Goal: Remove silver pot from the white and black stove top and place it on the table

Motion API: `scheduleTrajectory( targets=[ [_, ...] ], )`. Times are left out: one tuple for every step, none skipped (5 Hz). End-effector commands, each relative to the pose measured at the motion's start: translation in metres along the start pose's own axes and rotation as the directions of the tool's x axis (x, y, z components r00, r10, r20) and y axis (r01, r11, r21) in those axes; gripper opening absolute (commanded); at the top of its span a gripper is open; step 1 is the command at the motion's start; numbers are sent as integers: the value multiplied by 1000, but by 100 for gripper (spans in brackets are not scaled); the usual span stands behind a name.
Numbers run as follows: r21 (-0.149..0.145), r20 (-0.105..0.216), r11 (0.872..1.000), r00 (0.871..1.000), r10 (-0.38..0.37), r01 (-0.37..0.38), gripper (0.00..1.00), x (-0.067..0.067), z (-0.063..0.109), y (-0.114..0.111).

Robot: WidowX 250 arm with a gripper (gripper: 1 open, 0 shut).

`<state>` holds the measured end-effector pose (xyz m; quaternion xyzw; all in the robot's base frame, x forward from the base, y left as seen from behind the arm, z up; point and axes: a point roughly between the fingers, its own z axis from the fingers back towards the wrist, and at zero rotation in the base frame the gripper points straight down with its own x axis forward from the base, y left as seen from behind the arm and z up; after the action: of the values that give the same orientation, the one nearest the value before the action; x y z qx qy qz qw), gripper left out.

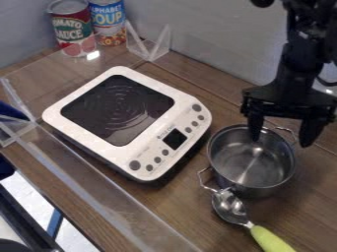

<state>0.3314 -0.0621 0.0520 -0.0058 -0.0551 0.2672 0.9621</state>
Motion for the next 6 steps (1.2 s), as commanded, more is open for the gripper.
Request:
scheduleTrajectory(
  targets=[
    [-15,51,1000,999,-5,6,100,12,14,-6],
    [-2,56,1000,998,4,-4,100,19,14,-3],
    [10,60,1000,998,13,-14,100,25,13,1],
    [19,64,1000,998,3,-5,100,32,12,6],
    [23,64,1000,998,-3,1,100,38,9,11],
    [33,64,999,998,11,-13,100,38,12,16]
  ],
)
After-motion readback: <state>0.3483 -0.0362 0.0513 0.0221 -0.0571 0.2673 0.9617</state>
